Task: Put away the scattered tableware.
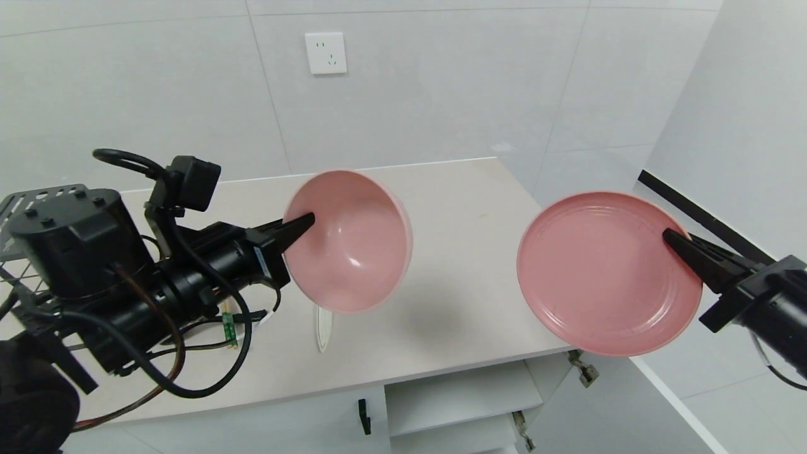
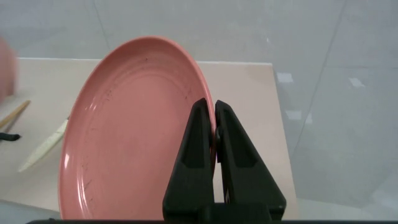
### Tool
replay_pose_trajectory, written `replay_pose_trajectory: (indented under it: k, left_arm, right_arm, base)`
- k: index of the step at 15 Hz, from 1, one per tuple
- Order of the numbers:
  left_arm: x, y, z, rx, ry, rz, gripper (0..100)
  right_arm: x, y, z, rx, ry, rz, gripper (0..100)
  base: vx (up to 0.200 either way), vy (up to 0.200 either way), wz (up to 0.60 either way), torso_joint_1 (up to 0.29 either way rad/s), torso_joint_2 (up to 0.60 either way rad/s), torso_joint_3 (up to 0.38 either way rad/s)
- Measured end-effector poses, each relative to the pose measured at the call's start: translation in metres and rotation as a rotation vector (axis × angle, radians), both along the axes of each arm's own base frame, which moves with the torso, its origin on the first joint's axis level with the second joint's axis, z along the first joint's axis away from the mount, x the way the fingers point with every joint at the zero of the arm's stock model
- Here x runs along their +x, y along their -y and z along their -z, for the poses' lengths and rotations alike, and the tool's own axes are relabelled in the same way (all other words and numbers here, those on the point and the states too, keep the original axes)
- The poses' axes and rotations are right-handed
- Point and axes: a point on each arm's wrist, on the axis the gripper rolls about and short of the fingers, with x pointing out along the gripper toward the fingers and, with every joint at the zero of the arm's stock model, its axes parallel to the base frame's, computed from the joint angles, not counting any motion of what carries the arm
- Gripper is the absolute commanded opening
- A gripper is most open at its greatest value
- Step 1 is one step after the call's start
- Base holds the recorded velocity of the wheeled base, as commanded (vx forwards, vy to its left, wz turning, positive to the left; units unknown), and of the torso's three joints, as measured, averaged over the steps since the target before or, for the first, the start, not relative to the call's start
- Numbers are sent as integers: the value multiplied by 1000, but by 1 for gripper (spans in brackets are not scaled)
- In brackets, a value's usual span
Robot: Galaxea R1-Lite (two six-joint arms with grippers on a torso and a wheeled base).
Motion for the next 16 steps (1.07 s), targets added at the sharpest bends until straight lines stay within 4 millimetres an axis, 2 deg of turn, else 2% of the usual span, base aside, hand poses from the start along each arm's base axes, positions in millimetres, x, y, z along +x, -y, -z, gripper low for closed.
replay_pose_trajectory:
  k: [4,6,9,11,14,16]
  left_arm:
    - [-23,-10,2,3,-1,11,0]
    - [-28,-12,3,6,5,4,0]
    - [-33,-16,3,-3,25,-124,0]
    - [-37,-17,-2,-14,88,-141,0]
    - [-39,-20,-7,-27,274,-164,0]
    - [-37,-19,10,24,289,-169,0]
  right_arm:
    - [-1,-2,1,6,-7,-14,0]
    - [-1,-4,-4,12,47,-26,0]
    - [-3,-12,-2,-13,53,-67,0]
    - [-5,-14,-3,-13,60,-81,0]
    - [-11,-14,-10,-4,103,-88,0]
    - [-15,-12,-16,-24,148,-80,0]
  base:
    - [0,0,0,0,0,0]
    - [0,0,0,0,0,0]
    - [0,0,0,0,0,0]
    - [0,0,0,0,0,0]
    - [0,0,0,0,0,0]
    - [0,0,0,0,0,0]
